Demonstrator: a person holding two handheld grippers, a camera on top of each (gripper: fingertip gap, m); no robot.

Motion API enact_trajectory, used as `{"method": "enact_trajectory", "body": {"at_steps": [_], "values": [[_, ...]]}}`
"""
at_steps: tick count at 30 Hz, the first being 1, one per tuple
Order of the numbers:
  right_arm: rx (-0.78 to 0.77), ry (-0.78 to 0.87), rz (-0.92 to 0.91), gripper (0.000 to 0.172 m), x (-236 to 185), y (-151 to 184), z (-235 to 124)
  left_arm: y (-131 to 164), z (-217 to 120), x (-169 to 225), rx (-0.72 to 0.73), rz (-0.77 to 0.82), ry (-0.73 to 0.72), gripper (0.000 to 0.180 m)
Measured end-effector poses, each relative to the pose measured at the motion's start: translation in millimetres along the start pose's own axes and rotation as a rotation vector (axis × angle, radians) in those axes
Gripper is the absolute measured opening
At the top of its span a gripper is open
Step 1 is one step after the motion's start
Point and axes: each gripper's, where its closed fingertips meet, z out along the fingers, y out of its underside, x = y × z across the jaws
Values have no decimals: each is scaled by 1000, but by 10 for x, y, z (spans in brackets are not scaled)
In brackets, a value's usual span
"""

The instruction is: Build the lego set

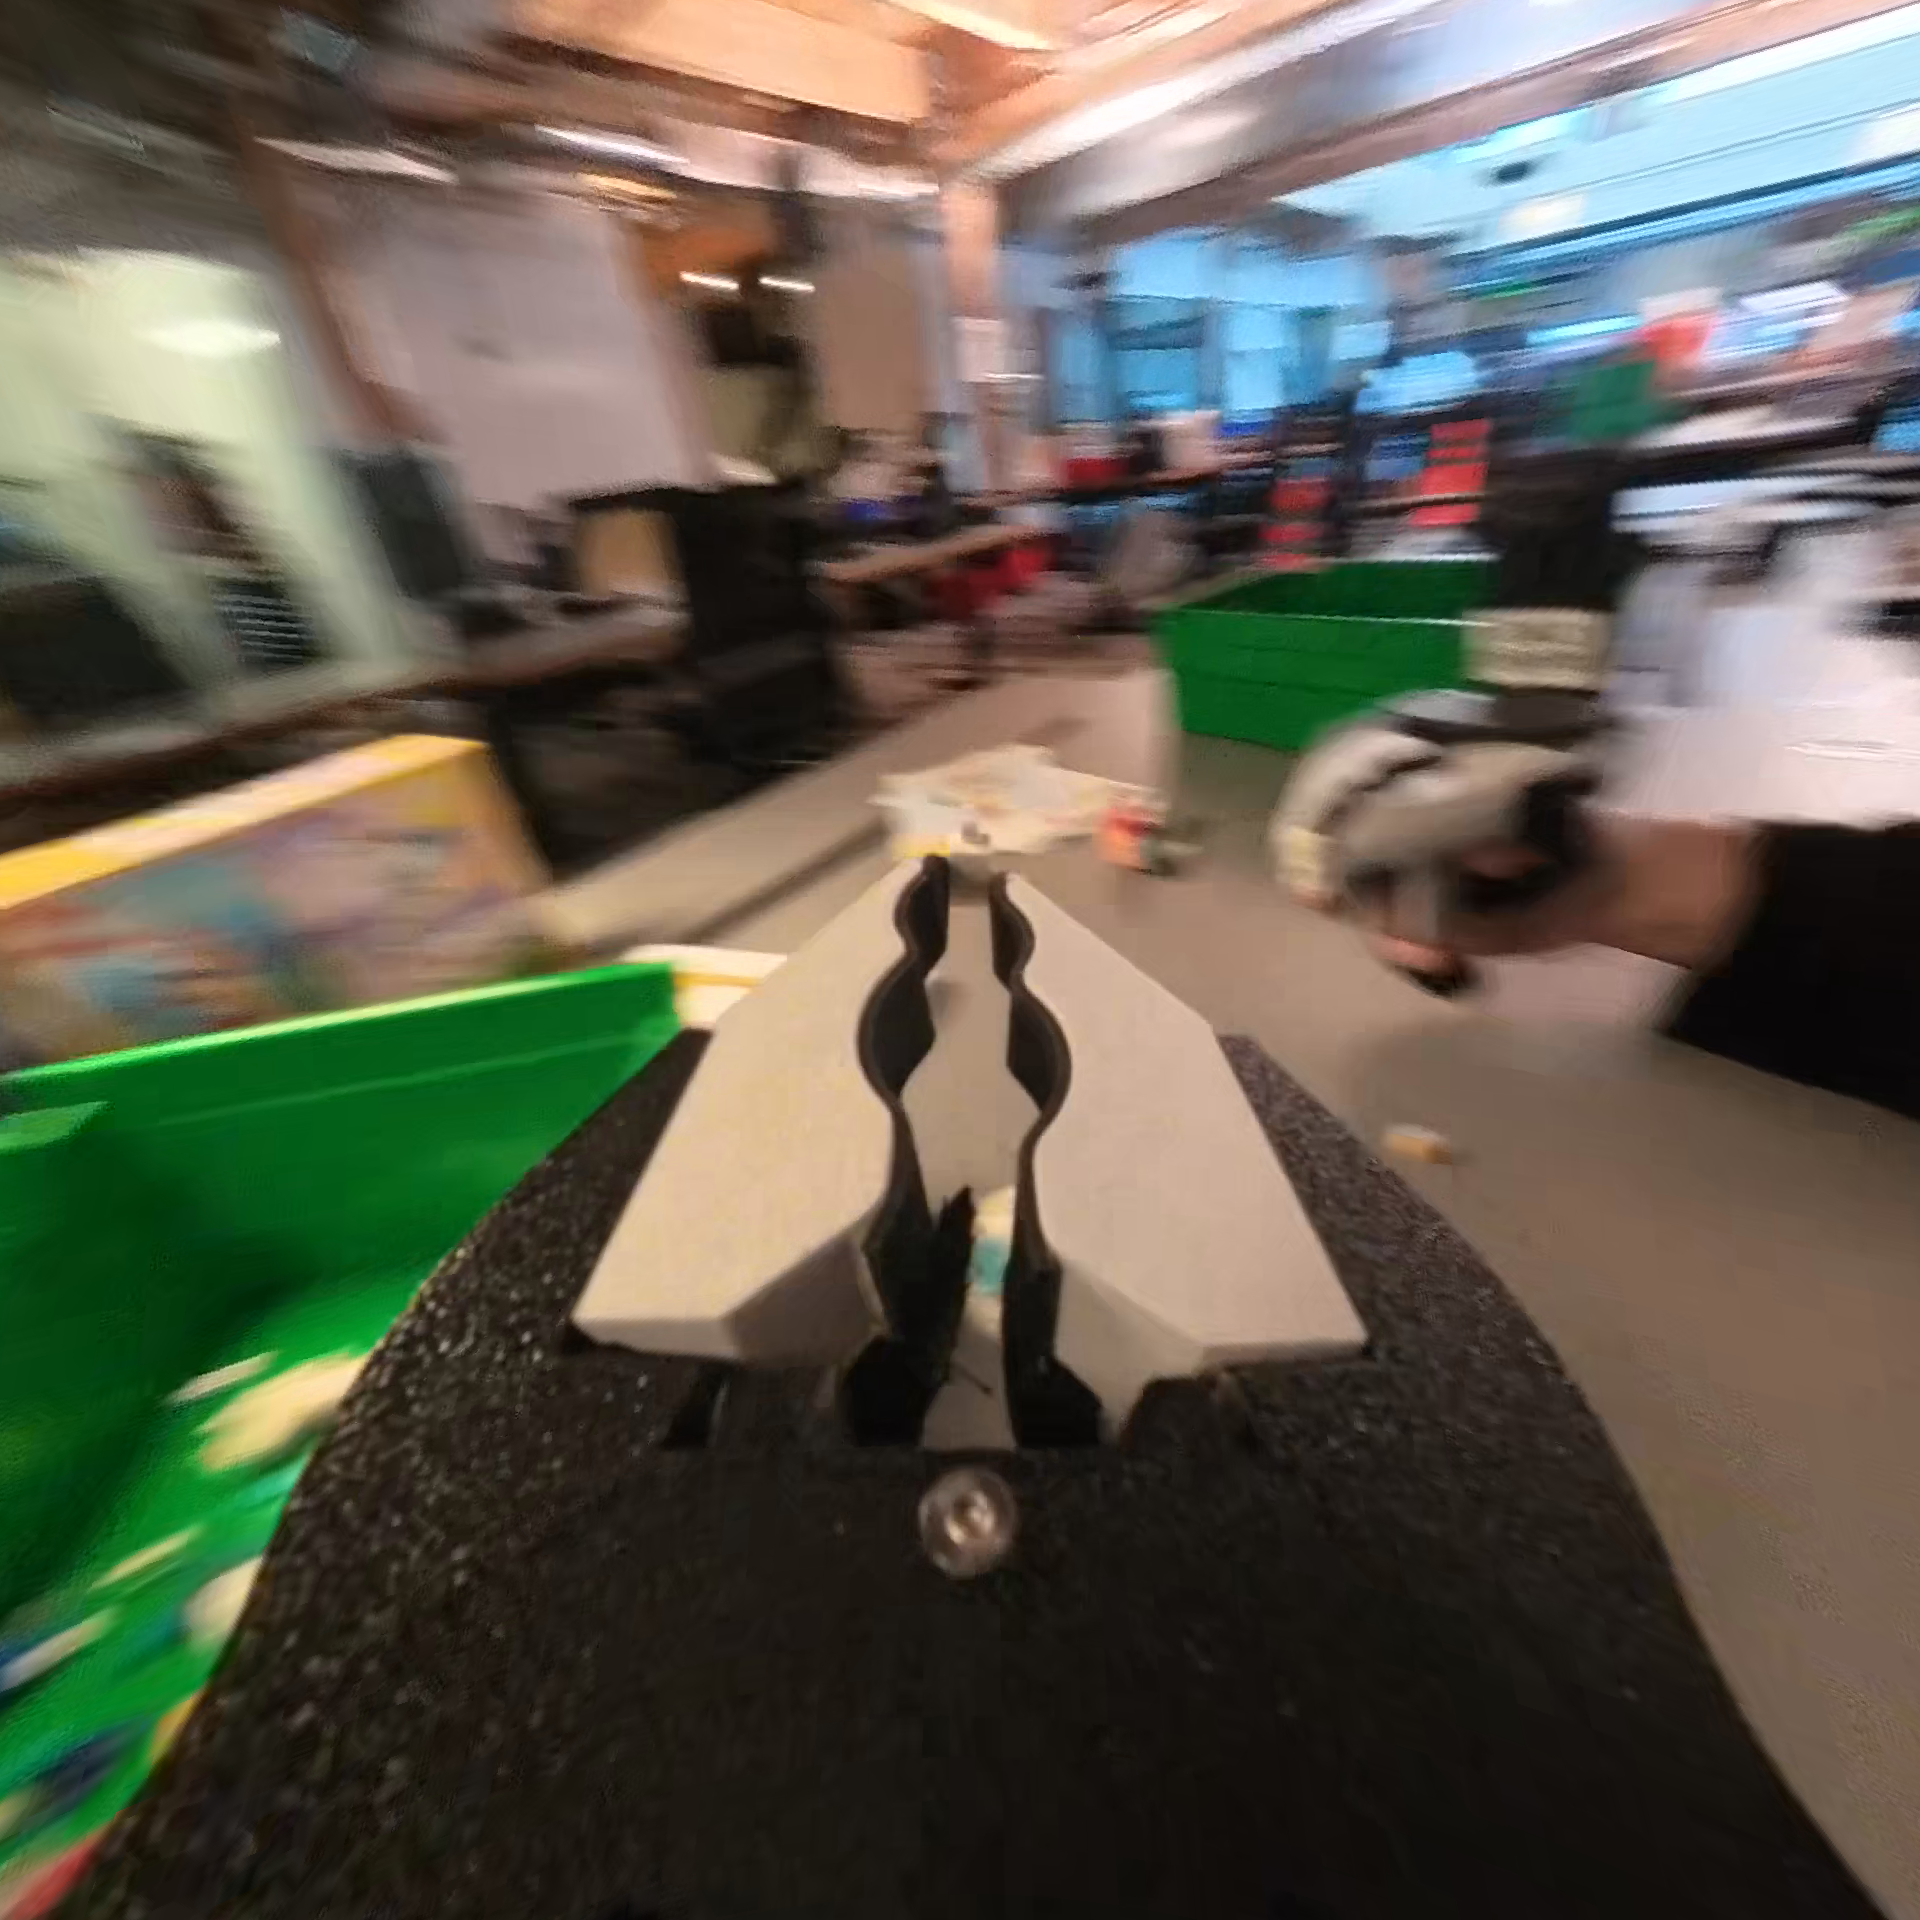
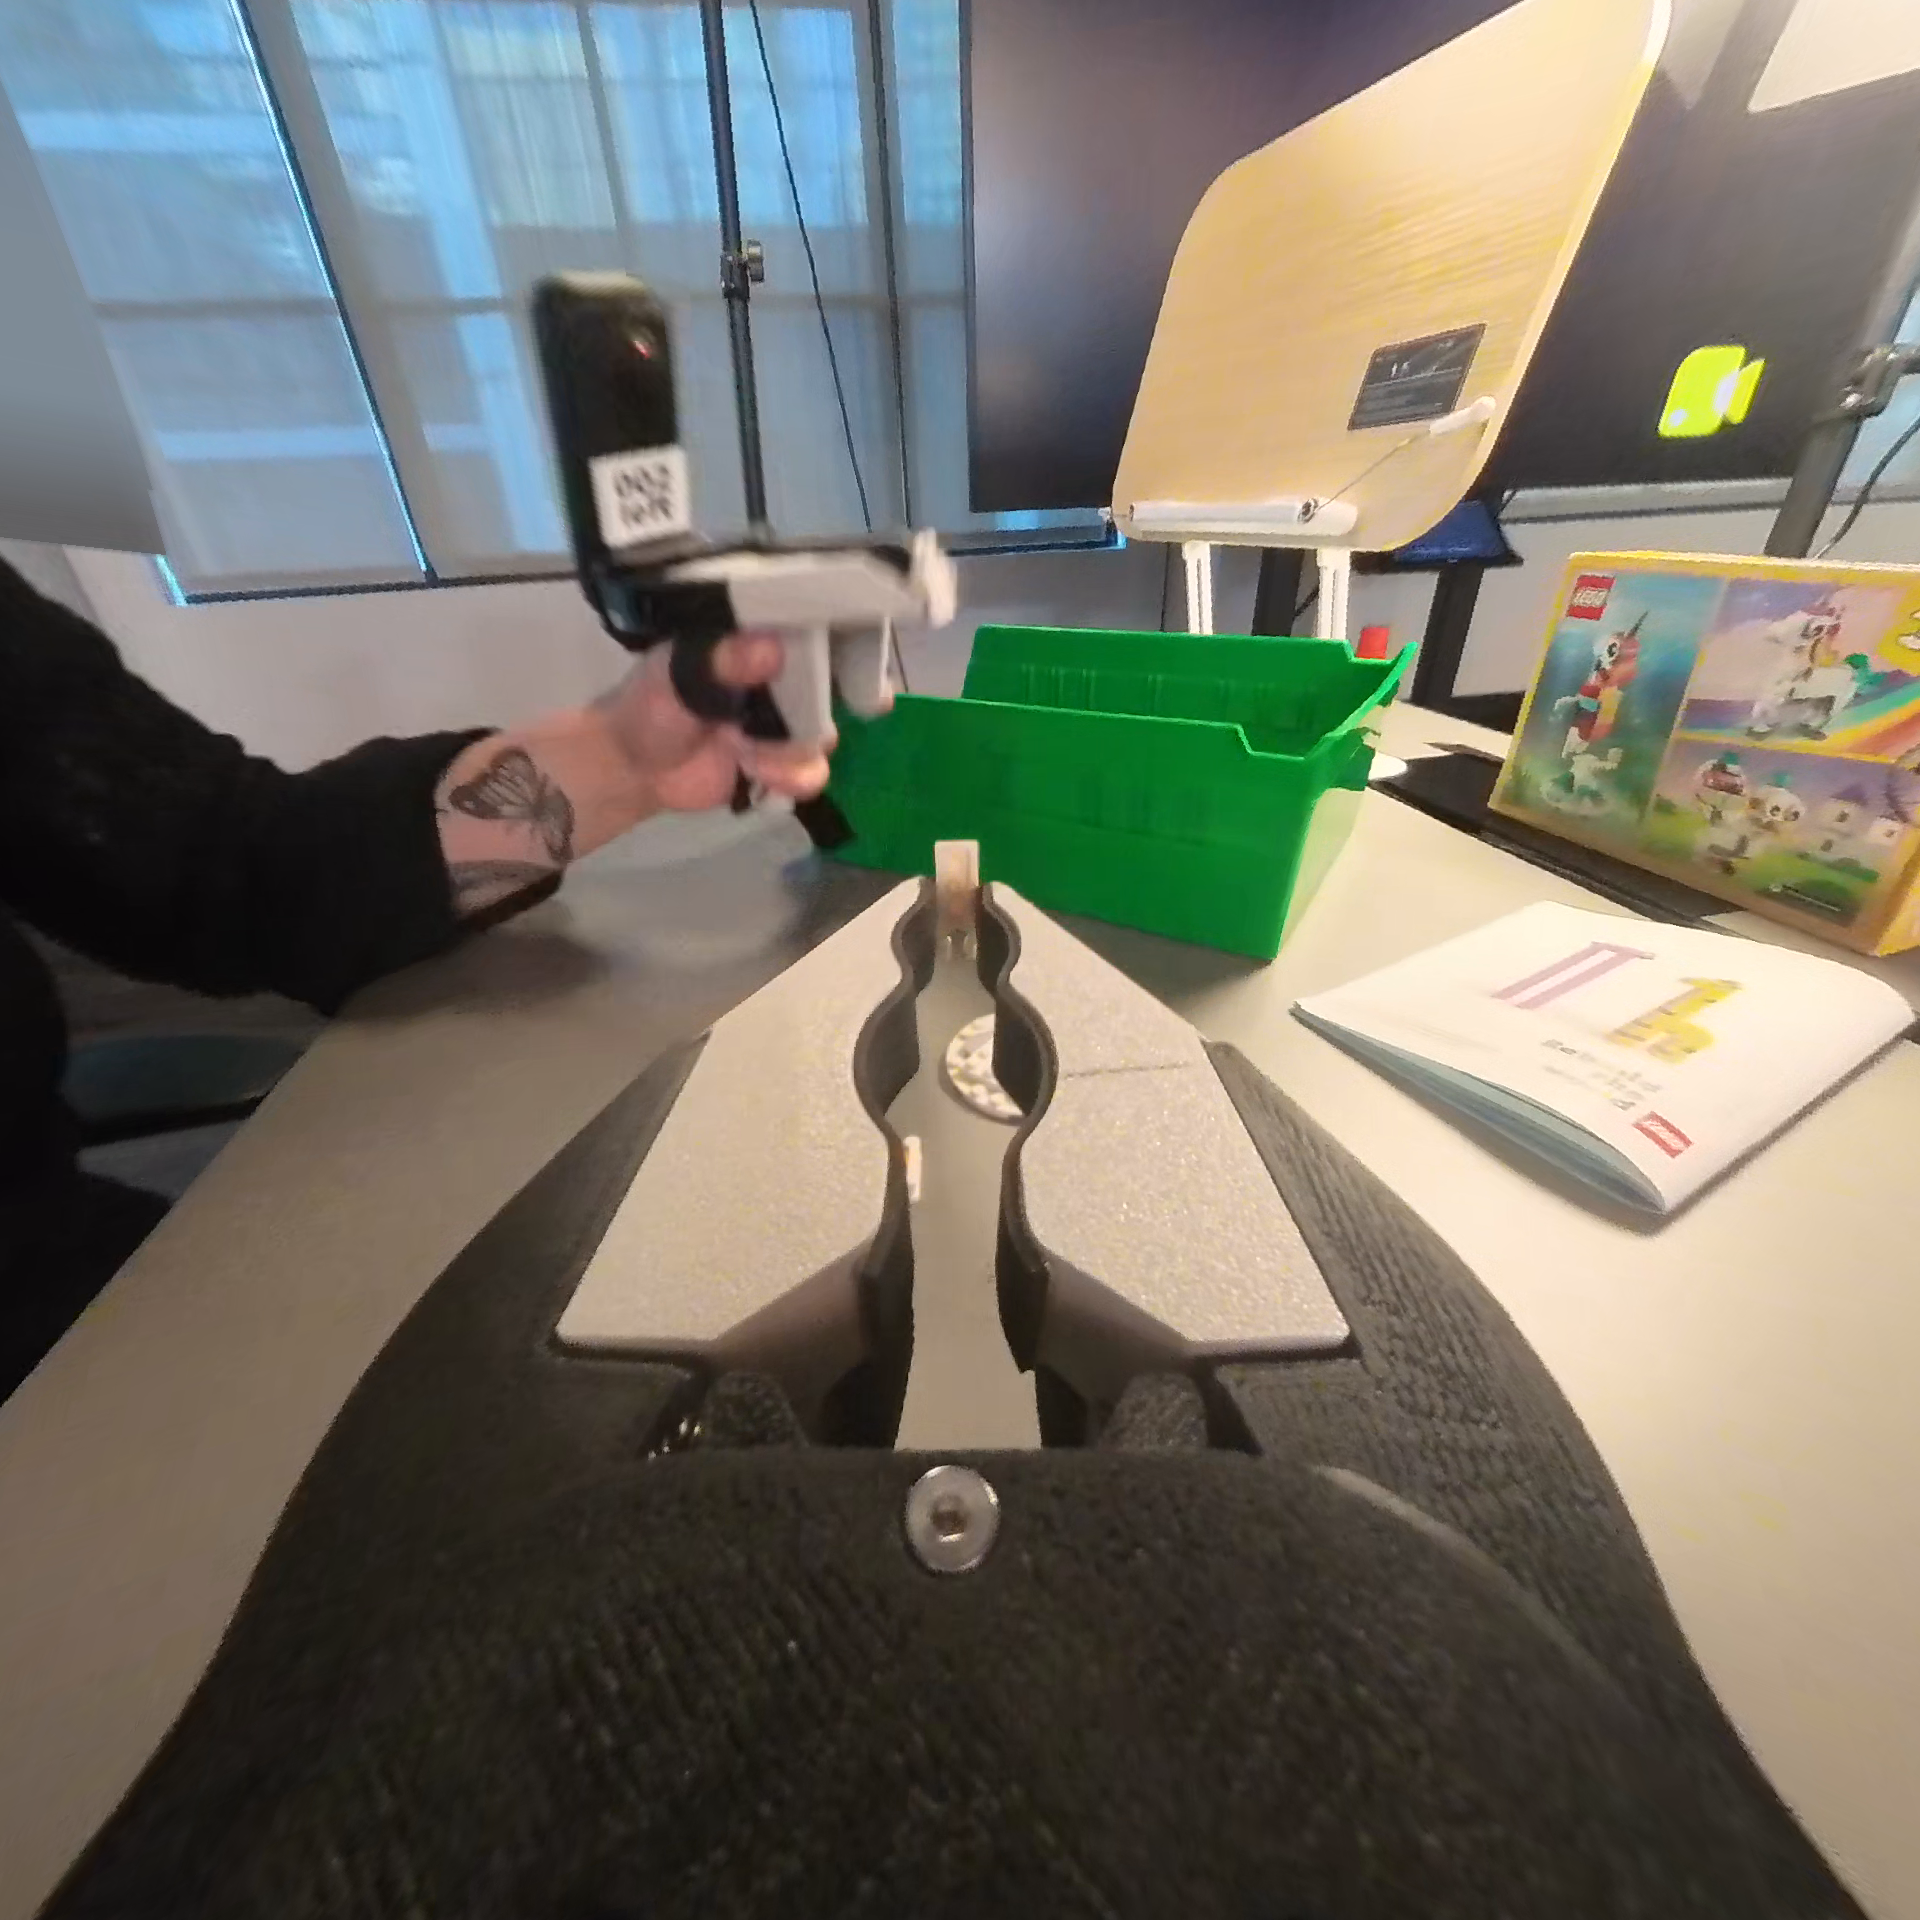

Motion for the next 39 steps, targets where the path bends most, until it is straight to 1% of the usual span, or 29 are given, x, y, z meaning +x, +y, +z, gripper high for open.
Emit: {"method": "enact_trajectory", "body": {"at_steps": [1,2,3,4,6,7,10,11,13,15,17,18,21,22,24,27,30,32,34,36,39], "values": [[-1,4,-2,5,3,11,9,-135,-120,-284,-5,47,-161,4],[-4,7,-6,5,4,19,17,-223,-249,-540,-39,81,-293,4],[-4,13,-12,4,5,16,25,-230,-351,-741,-113,86,-372,4],[3,19,-17,5,4,4,32,-162,-413,-891,-212,60,-401,4],[21,28,-20,4,-4,-25,46,79,-481,-1073,-389,-49,-380,5],[27,37,-22,4,0,-35,53,173,-492,-1119,-440,-91,-351,5],[44,63,-33,4,3,-54,78,313,-529,-1245,-492,-111,-340,5],[51,72,-38,5,1,-61,87,380,-552,-1253,-531,-123,-336,5],[63,85,-50,5,-7,-79,105,439,-552,-1234,-554,-132,-313,5],[77,116,-76,5,12,-104,105,381,-512,-1201,-498,-106,-283,5],[98,150,-87,5,45,-132,85,319,-477,-1080,-434,-135,-188,4],[111,171,-88,5,69,-146,71,288,-466,-1008,-399,-193,-123,4],[145,248,-97,5,157,-176,18,196,-501,-948,-302,-426,9,4],[149,267,-101,5,178,-180,4,167,-522,-962,-273,-488,34,5],[136,302,-105,5,228,-167,-16,133,-572,-989,-236,-548,61,5],[-9,365,-100,5,369,15,-32,64,-630,-968,-188,-574,88,5],[-282,380,-78,6,465,411,-65,22,-660,-946,-155,-597,100,5],[-456,400,-101,17,511,650,-128,2,-661,-898,-144,-606,118,5],[-585,392,-123,29,493,829,-176,-20,-650,-816,-144,-602,144,5],[-663,379,-121,41,461,940,-191,-72,-624,-712,-138,-583,166,5],[-638,359,-141,44,390,882,-115,-193,-557,-475,-128,-479,194,5]]}}
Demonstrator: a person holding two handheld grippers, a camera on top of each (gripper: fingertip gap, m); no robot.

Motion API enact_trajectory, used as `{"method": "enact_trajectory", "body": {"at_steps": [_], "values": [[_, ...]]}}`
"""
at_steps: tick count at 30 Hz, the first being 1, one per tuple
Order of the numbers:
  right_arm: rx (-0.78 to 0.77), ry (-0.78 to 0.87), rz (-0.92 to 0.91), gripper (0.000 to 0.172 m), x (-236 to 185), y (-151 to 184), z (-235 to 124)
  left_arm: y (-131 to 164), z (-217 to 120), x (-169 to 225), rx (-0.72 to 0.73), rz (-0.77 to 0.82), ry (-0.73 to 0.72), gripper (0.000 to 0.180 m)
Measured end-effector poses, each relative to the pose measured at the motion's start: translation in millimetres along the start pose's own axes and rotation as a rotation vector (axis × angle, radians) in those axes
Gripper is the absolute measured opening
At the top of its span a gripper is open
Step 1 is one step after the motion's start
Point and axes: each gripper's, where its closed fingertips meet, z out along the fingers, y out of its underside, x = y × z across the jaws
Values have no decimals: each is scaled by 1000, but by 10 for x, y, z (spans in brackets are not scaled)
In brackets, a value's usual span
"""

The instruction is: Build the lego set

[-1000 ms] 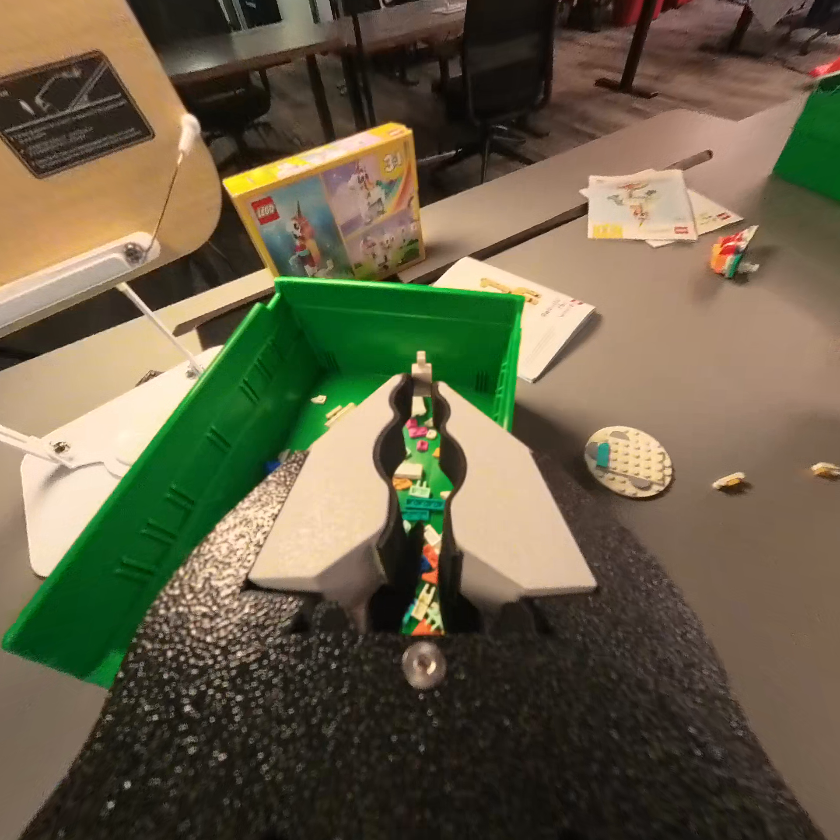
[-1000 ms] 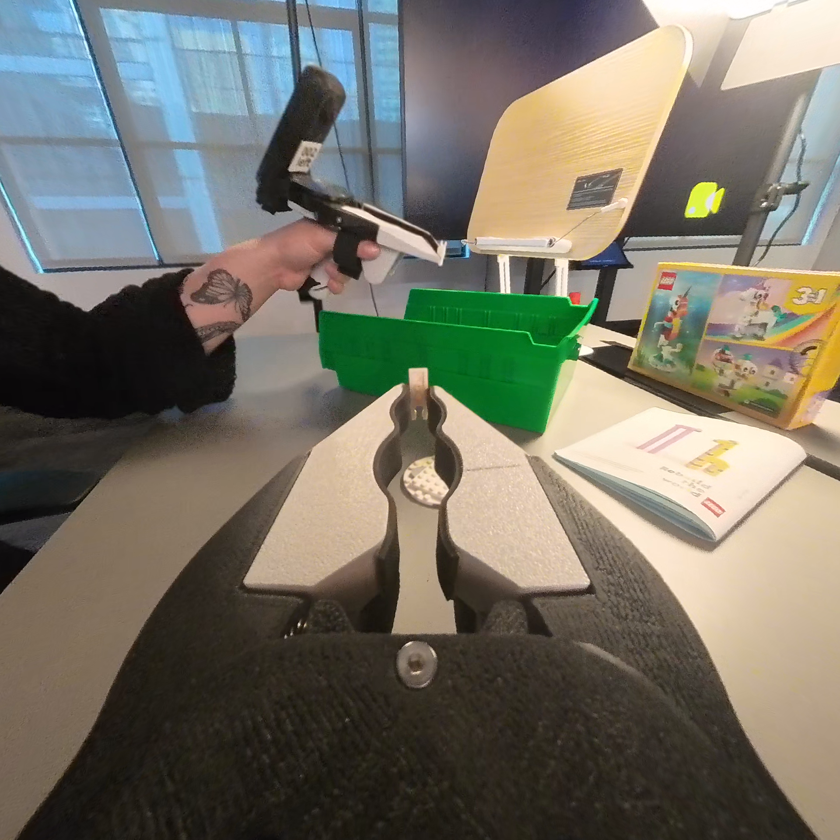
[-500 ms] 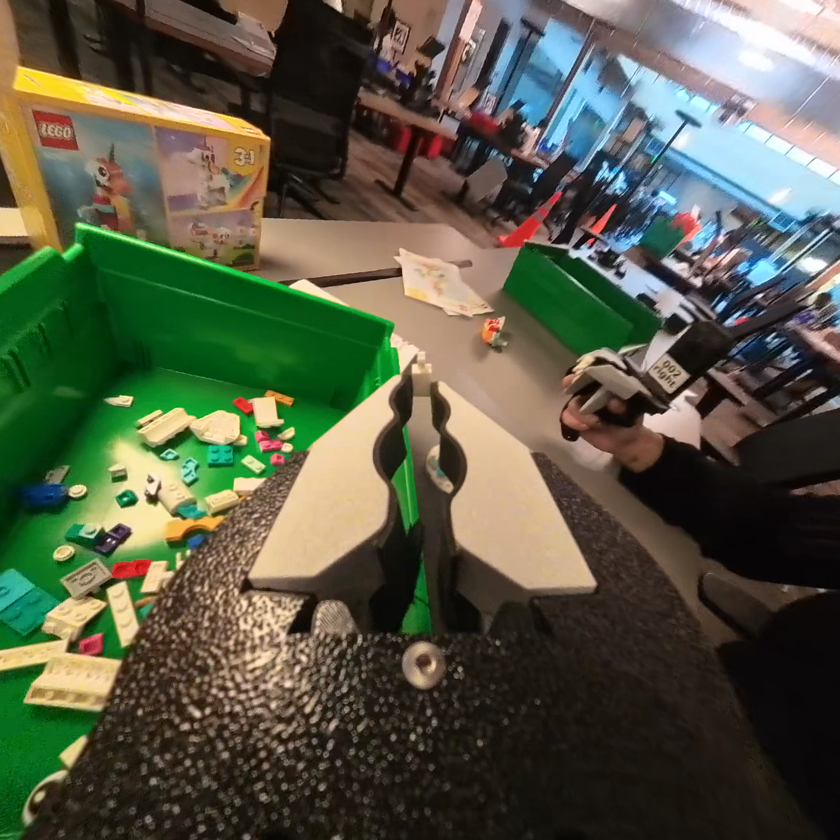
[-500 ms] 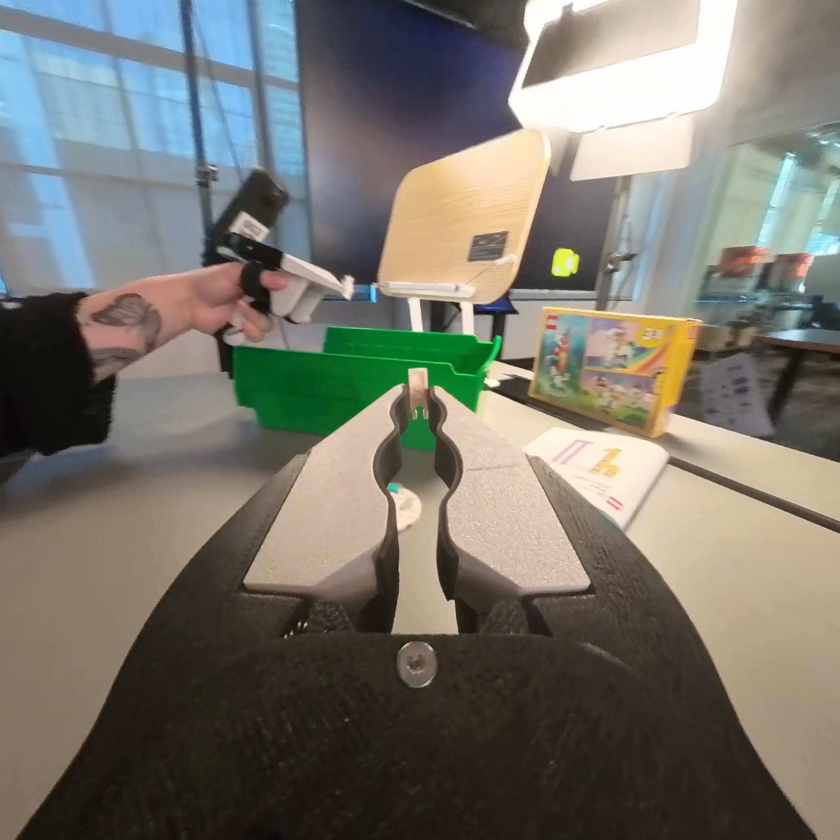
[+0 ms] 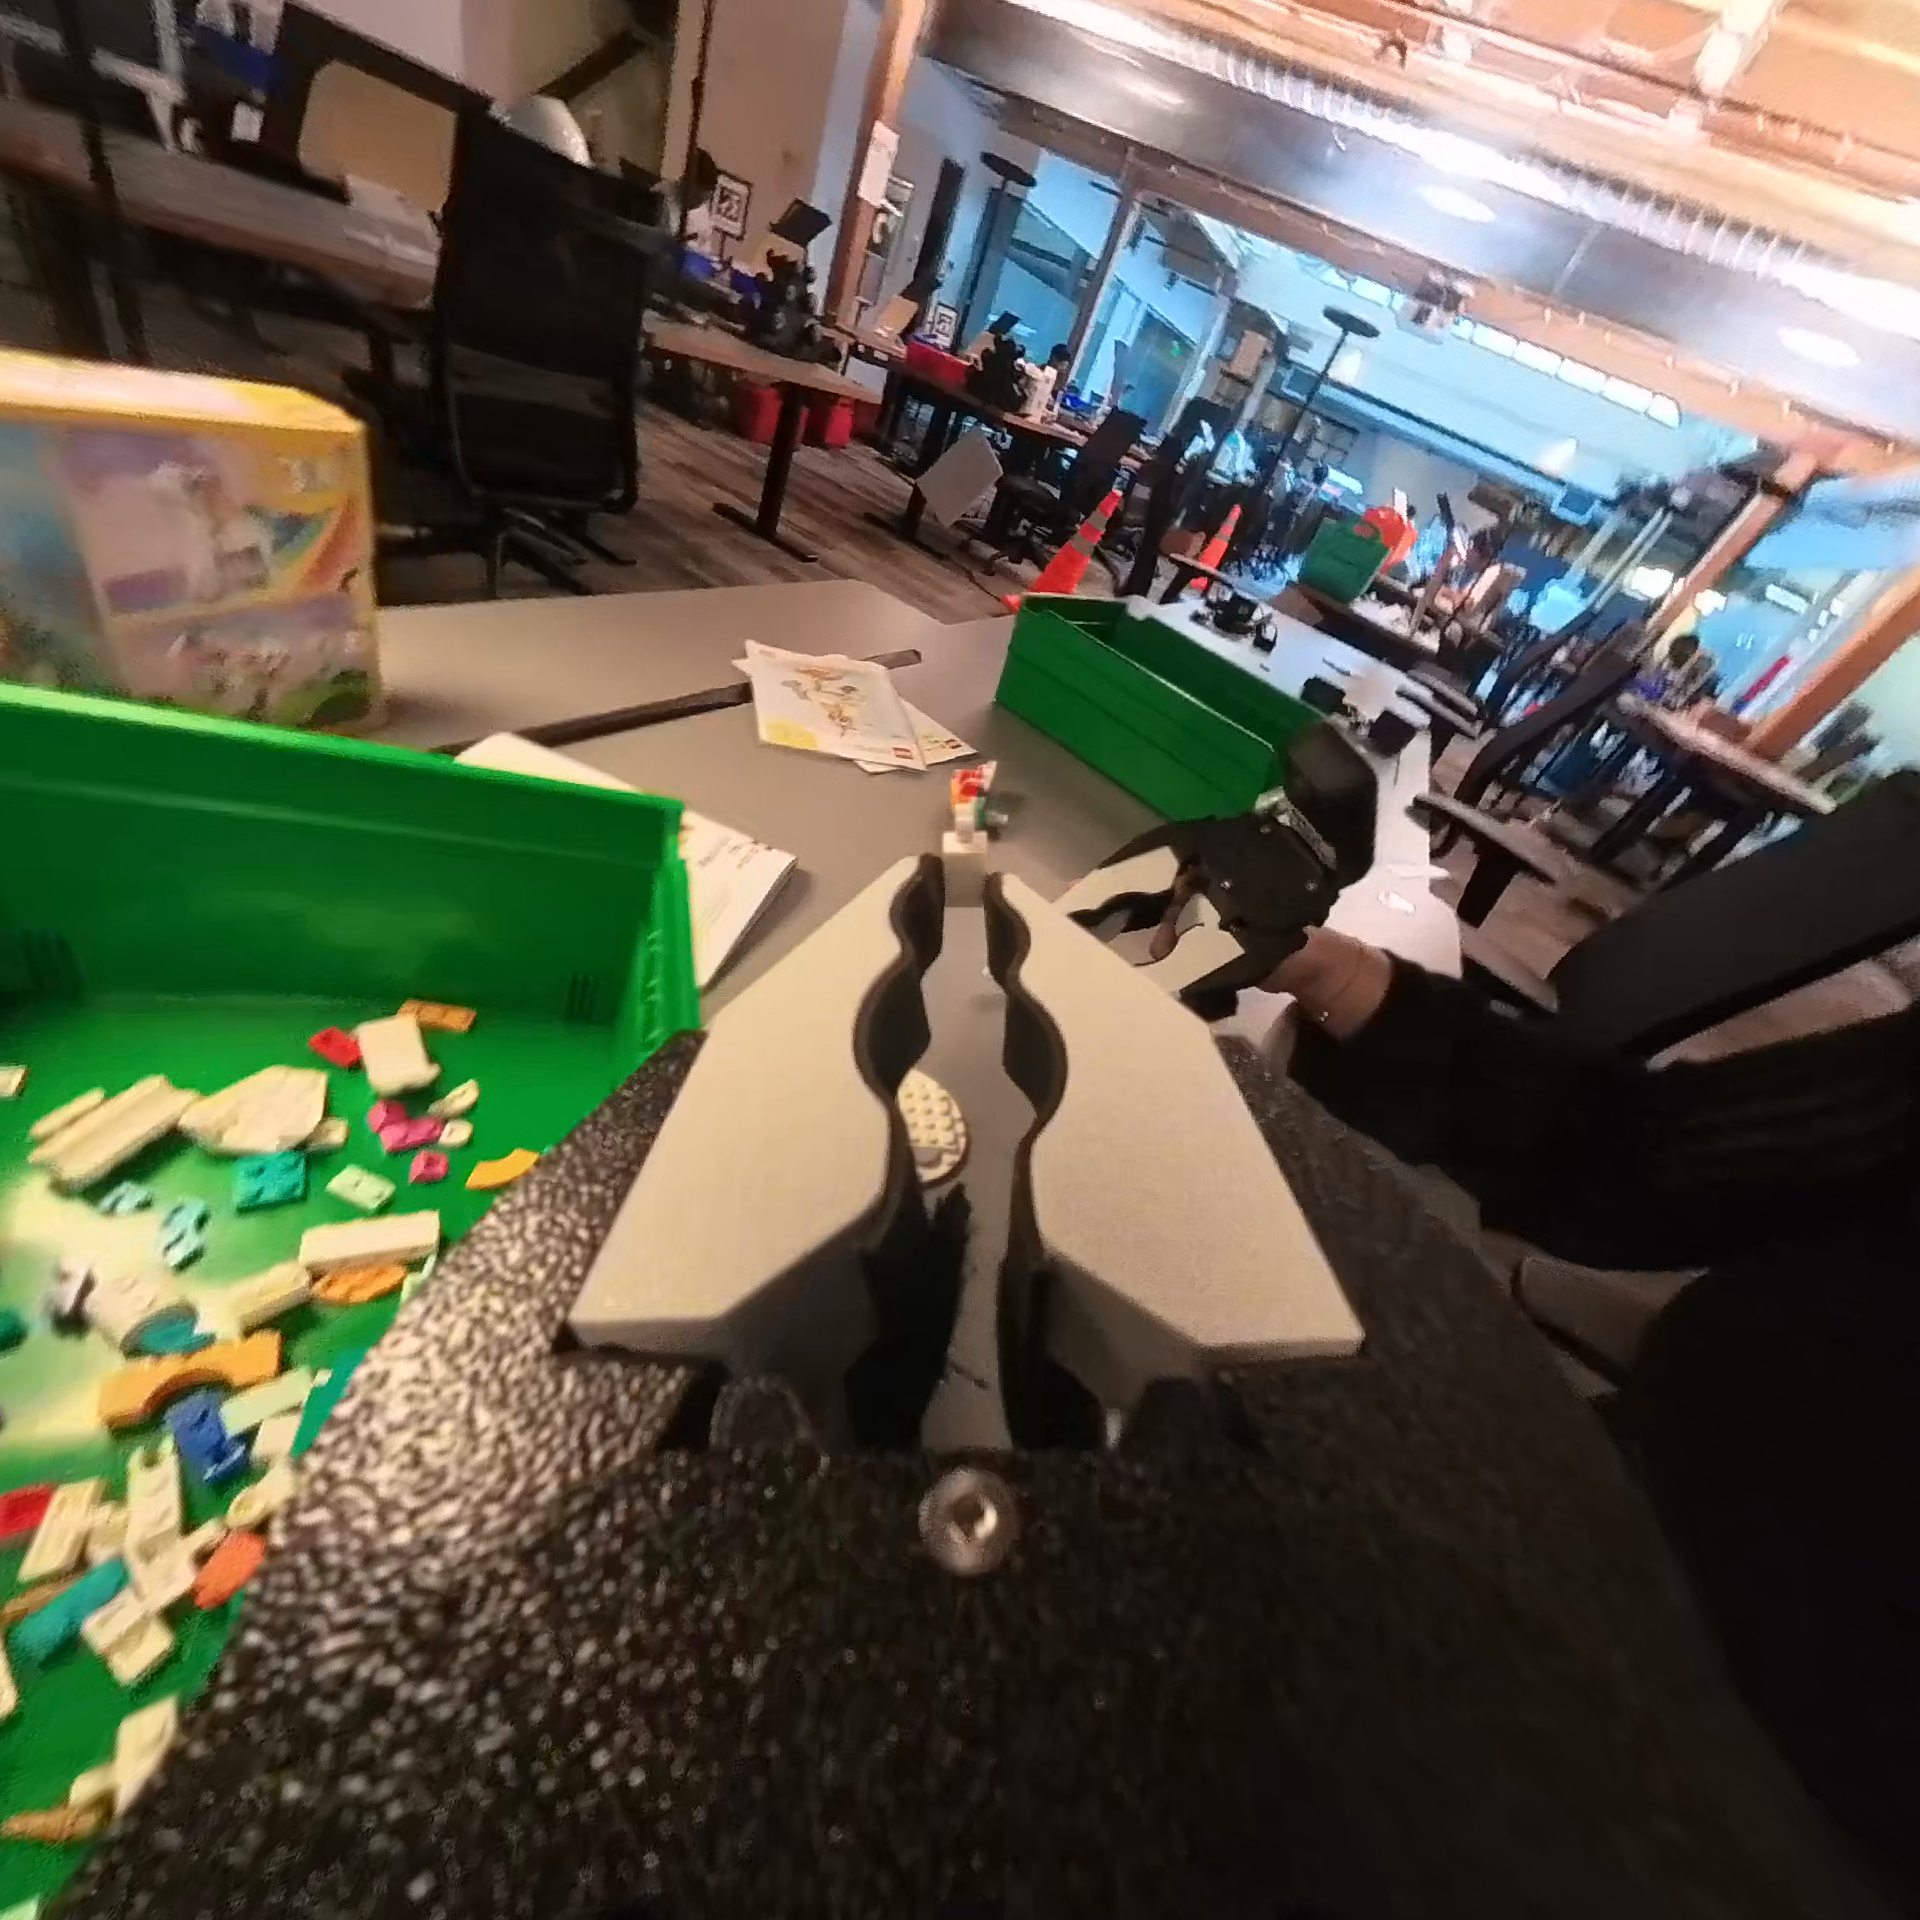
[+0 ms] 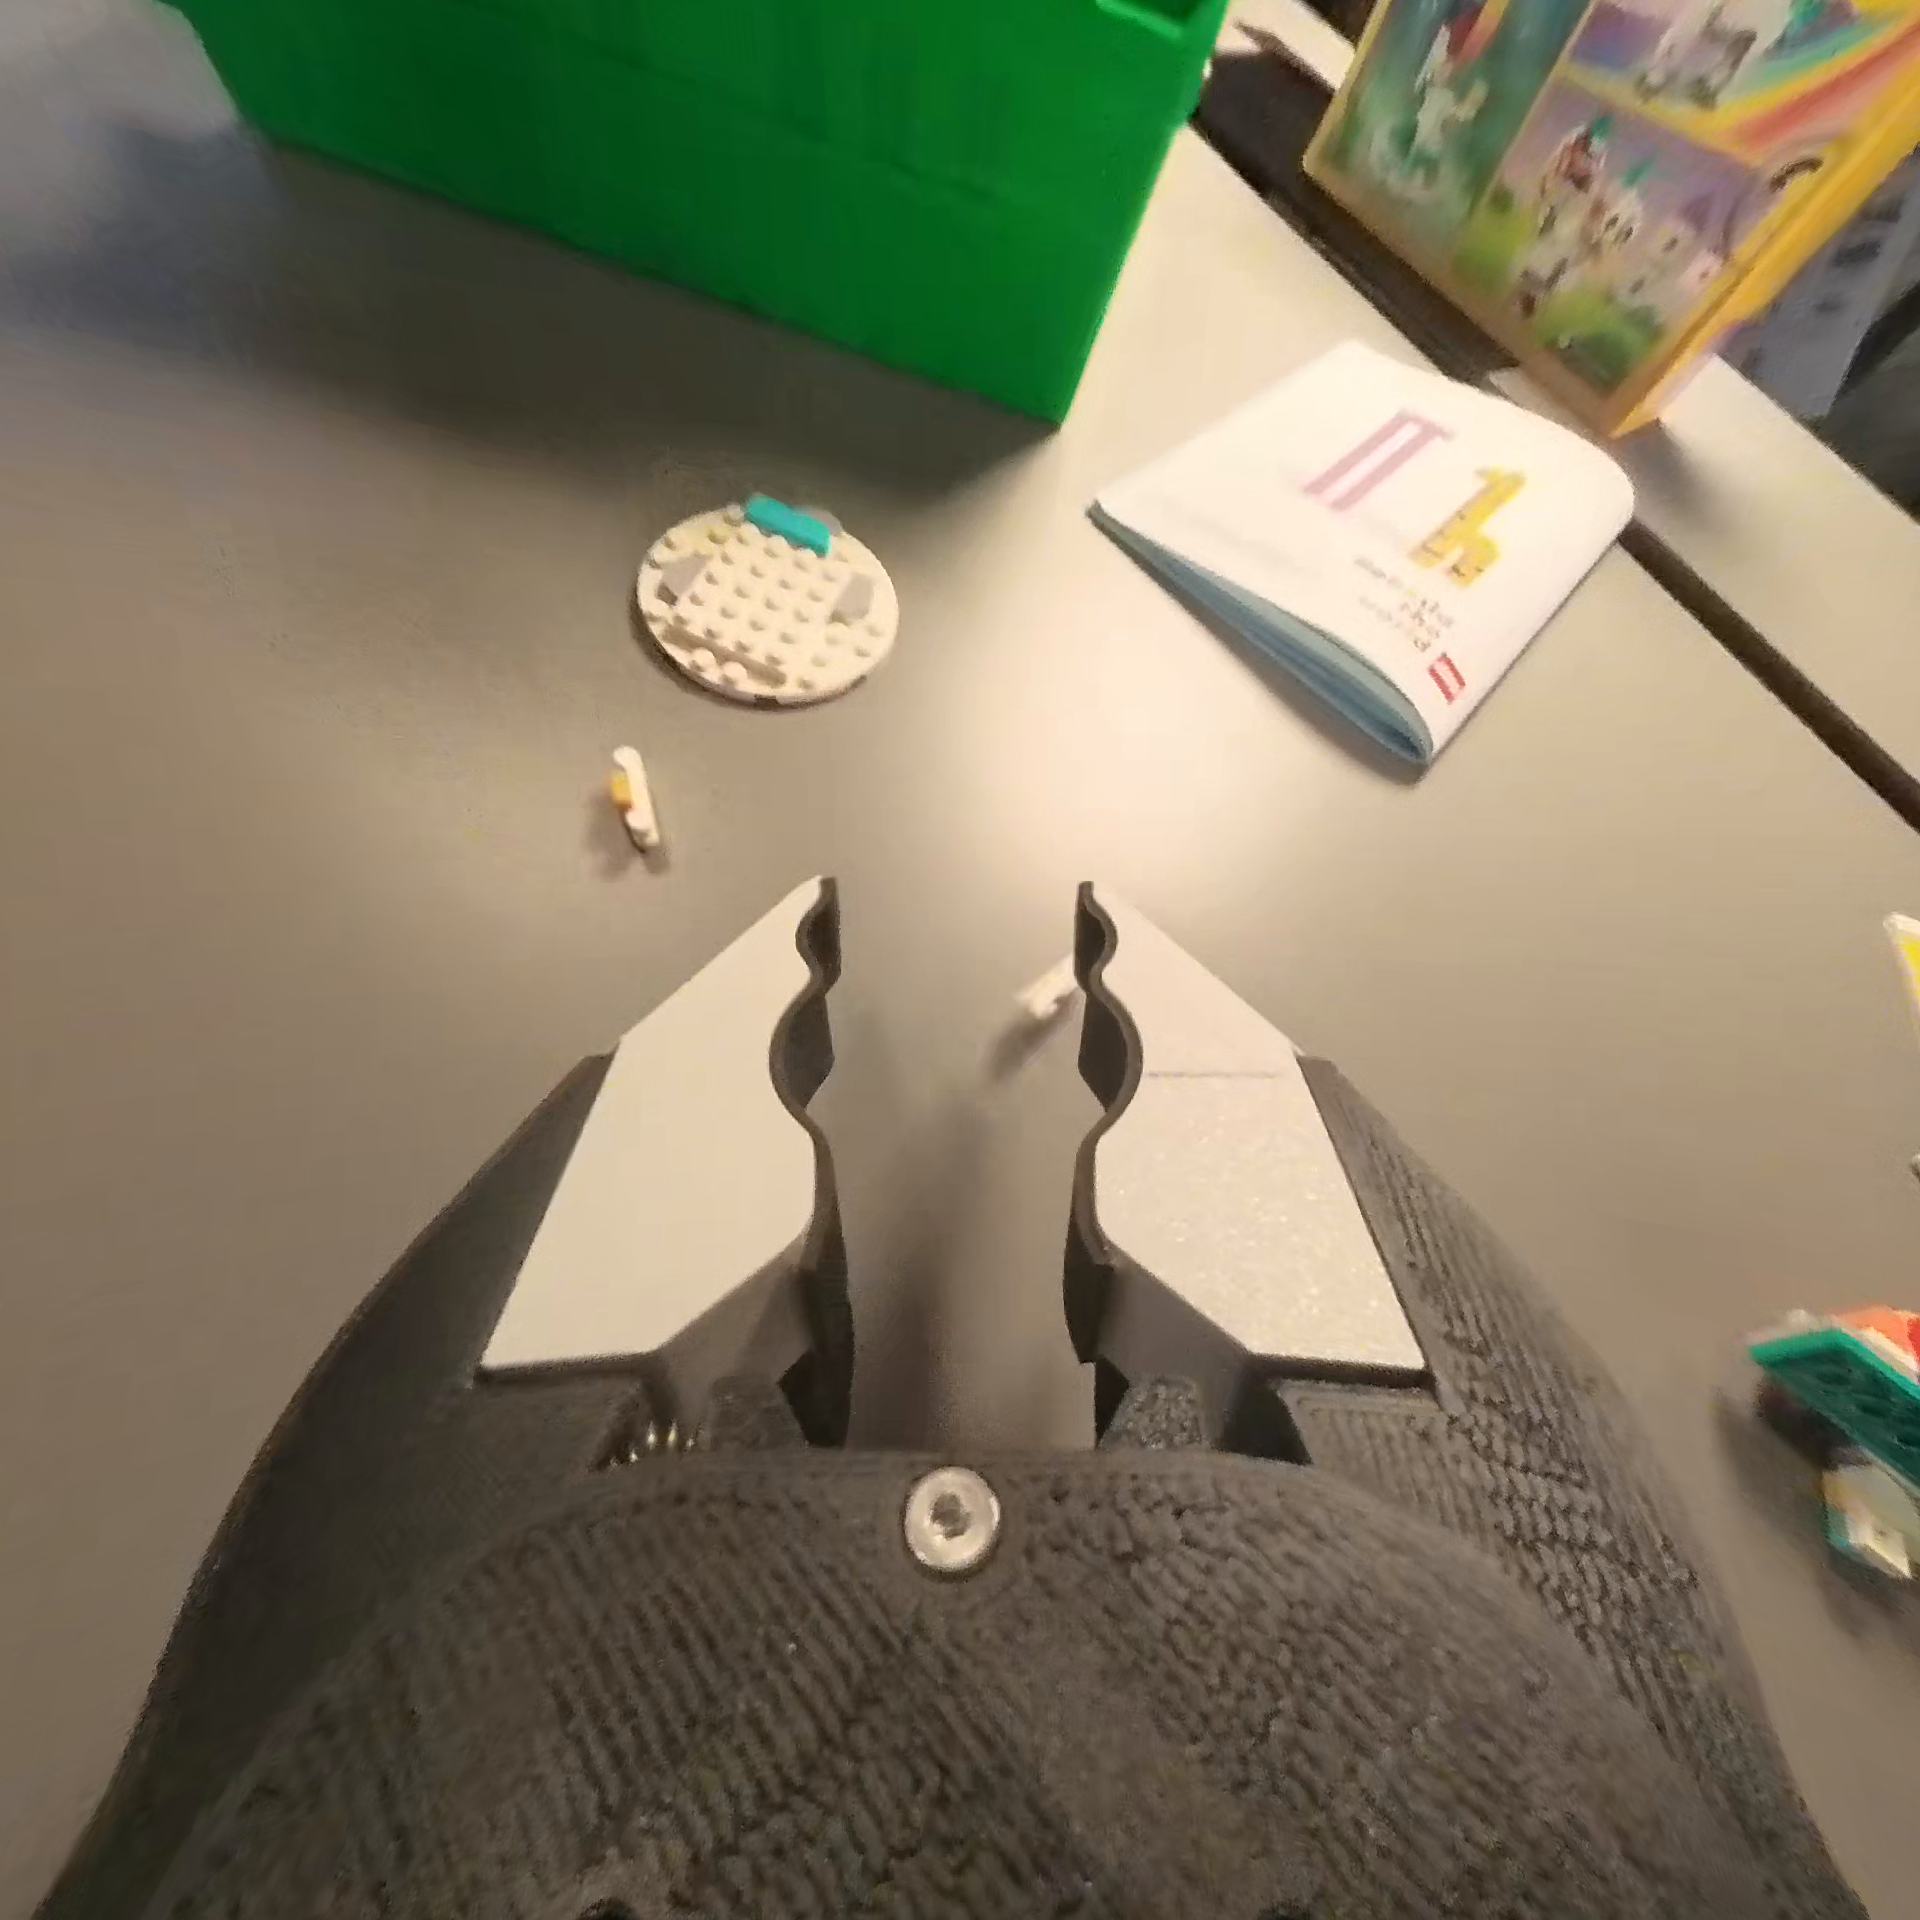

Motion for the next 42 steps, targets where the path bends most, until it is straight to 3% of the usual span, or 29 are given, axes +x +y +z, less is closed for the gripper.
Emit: {"method": "enact_trajectory", "body": {"at_steps": [4,8,11,17,30,34,38,42], "values": [[55,-39,-31,44,-120,-138,-26,101,221,394,-40,142,45,4],[453,-258,-27,15,-541,-750,-329,382,486,723,-124,357,86,4],[618,-310,-74,10,-731,-990,-528,738,664,741,-276,595,25,4],[566,-266,-296,9,-959,-928,-435,1196,856,887,-436,803,77,4],[478,-361,-324,1,-1061,-760,-358,1468,928,939,-557,818,141,4],[514,-374,-129,0,-917,-867,-375,1315,1000,898,-446,810,56,6],[650,-472,249,0,-650,-1040,-501,1145,1075,827,-327,922,-115,32],[705,-542,411,0,-562,-1088,-549,973,1164,865,-165,1074,-280,26]]}}
